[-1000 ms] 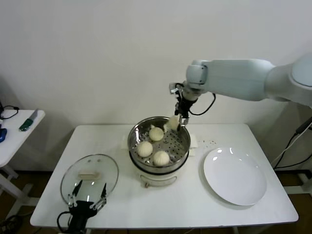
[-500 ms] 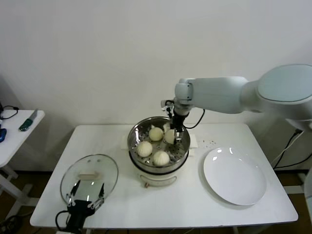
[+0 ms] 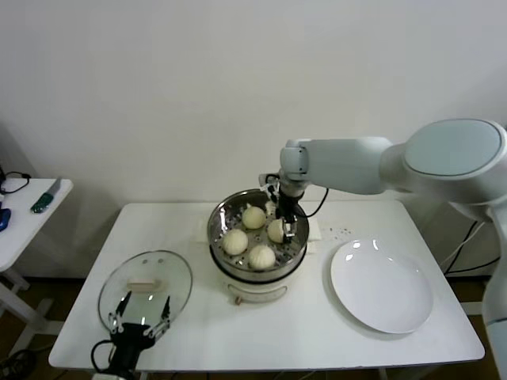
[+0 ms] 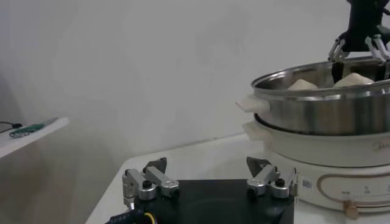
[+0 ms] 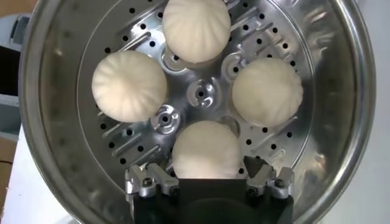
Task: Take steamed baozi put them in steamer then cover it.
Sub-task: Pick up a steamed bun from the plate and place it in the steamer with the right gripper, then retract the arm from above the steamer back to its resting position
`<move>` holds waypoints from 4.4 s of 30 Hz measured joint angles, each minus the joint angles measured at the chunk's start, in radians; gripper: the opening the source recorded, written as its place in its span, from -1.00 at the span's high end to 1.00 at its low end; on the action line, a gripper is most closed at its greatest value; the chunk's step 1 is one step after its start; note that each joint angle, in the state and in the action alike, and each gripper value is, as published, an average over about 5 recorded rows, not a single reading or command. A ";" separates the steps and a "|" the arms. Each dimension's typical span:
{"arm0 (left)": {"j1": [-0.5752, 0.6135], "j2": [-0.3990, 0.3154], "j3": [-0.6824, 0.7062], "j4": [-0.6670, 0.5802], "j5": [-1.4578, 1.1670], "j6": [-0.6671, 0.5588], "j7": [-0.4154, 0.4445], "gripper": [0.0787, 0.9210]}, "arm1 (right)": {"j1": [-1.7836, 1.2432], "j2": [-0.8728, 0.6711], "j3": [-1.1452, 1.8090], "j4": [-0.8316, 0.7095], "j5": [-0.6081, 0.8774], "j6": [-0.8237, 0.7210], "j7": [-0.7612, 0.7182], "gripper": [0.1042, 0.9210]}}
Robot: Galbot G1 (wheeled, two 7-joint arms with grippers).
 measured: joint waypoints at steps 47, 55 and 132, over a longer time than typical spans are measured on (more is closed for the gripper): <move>-0.041 0.039 -0.036 -0.071 0.160 0.043 -0.018 -0.77 | -0.947 -0.850 1.208 0.659 -0.213 0.400 0.939 -0.76; -0.053 0.047 -0.051 -0.075 0.278 0.062 -0.019 -0.77 | -1.437 -0.766 1.721 0.723 -0.316 0.411 0.947 -0.76; -0.499 0.119 0.022 0.627 1.260 0.000 -0.132 -0.41 | -2.218 -0.214 2.472 0.736 -0.734 0.421 0.740 -0.76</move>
